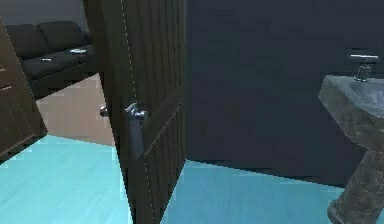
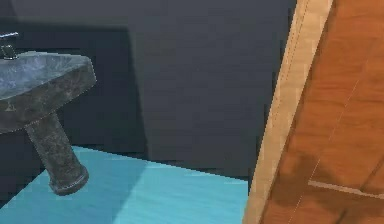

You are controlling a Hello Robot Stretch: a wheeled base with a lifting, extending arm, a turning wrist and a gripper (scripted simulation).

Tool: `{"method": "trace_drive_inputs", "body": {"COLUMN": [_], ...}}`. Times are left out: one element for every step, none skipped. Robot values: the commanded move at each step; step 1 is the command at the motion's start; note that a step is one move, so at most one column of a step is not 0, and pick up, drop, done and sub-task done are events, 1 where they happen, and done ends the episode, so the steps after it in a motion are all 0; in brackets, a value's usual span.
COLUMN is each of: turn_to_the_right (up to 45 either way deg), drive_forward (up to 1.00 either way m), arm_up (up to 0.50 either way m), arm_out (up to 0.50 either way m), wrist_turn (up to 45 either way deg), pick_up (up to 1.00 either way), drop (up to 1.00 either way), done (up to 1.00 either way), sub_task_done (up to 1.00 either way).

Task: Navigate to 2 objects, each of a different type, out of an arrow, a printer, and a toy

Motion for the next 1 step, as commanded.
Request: {"method": "trace_drive_inputs", "body": {"turn_to_the_right": [-42.0], "drive_forward": [0.00], "arm_up": [0.00], "arm_out": [0.00], "wrist_turn": [0.0], "pick_up": [0.00], "drop": [0.00], "done": [0.00], "sub_task_done": [0.00]}}
